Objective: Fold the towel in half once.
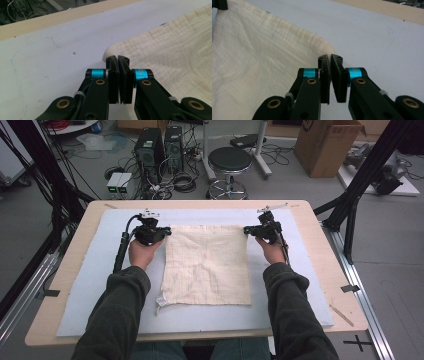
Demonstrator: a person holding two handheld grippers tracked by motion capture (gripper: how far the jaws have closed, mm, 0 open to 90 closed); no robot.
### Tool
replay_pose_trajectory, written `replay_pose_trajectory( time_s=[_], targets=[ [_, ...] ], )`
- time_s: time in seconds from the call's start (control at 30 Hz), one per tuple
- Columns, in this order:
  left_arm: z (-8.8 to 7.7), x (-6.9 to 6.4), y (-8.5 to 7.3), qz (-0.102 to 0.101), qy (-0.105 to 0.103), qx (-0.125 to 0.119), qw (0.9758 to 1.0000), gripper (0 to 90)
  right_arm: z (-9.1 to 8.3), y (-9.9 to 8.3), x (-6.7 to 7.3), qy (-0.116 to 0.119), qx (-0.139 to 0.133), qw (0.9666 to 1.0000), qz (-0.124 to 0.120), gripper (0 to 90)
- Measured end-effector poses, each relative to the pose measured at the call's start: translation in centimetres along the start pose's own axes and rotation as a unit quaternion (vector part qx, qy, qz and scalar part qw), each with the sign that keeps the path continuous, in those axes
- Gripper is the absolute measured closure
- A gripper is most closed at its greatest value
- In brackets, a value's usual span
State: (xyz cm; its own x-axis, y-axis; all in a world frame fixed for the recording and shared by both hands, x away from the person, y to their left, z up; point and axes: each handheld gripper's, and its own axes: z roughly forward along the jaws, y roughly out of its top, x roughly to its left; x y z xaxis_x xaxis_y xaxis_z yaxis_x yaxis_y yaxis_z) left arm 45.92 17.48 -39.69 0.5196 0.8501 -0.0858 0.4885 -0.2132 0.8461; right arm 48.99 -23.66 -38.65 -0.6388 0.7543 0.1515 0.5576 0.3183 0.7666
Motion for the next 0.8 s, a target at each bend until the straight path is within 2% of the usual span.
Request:
replay_pose_trajectory(
  time_s=[0.27,0.4,0.47,0.8],
  targets=[
    [-1.9,-0.4,-0.5,0.006,-0.011,-0.019,0.9998,86.9,-1.6,0.4,1.0,0.016,-0.018,0.9996,-0.015,85.5],
    [-2.9,-0.7,-0.8,0.023,-0.015,-0.014,0.9995,86.9,-2.2,0.4,2.0,0.026,-0.026,0.9990,-0.026,85.5],
    [-3.4,-0.9,-0.9,0.026,-0.018,-0.023,0.9992,86.8,-2.4,0.2,2.3,0.028,-0.030,0.9987,-0.032,85.5],
    [-5.2,-2.0,-2.2,0.052,-0.025,-0.027,0.9980,86.8,-3.7,-1.4,3.1,0.041,-0.040,0.9978,-0.033,85.4]
  ],
)
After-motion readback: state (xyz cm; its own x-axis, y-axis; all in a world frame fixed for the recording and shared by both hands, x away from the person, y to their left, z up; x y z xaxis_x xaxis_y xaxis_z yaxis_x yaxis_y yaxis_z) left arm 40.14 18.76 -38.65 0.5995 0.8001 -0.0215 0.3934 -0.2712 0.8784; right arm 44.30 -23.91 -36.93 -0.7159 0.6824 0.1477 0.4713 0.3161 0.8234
